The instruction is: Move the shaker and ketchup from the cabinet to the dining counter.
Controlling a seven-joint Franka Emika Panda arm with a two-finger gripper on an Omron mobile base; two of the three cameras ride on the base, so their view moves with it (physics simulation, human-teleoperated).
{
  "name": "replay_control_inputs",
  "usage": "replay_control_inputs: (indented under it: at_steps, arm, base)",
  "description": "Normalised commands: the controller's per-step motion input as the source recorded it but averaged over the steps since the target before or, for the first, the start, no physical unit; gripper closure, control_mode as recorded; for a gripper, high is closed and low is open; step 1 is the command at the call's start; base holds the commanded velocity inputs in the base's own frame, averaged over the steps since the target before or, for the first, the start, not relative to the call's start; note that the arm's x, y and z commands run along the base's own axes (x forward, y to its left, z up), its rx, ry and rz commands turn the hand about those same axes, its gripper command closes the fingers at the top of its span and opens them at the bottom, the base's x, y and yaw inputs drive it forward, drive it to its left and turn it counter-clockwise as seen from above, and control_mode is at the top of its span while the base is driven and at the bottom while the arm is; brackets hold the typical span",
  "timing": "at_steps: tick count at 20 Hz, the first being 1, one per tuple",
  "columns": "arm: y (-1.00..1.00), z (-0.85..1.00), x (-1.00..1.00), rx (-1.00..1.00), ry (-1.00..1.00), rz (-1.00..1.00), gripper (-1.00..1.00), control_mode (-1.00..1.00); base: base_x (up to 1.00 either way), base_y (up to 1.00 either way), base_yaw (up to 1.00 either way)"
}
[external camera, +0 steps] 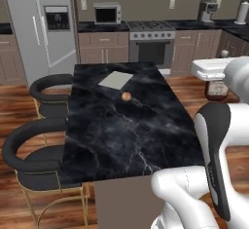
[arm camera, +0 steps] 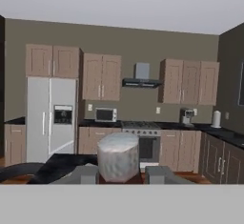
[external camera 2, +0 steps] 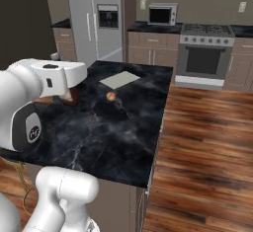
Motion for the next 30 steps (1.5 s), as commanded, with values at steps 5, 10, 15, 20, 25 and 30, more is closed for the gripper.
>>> replay_control_inputs:
  at_steps: [5,10,15,20,25,30]
  arm:
    - [0.0,0.0,0.0,0.0,0.0,0.0,1.0,1.0]
    - [0.0,0.0,0.0,0.0,0.0,0.0,1.0,1.0]
    - [0.0,0.0,0.0,0.0,0.0,0.0,1.0,1.0]
    - [0.0,0.0,0.0,0.0,0.0,0.0,1.0,1.0]
    - [0.0,0.0,0.02,0.0,0.0,0.0,1.0,-1.0]
    - [0.06,-0.12,0.51,0.0,0.09,0.15,1.0,-1.0]
  base:
    - [0.49,0.24,0.0]
    - [0.4,0.14,0.01]
    - [0.1,0.03,0.0]
    - [0.0,0.0,0.0]
    - [0.0,0.0,0.0]
    - [0.0,0.0,0.0]
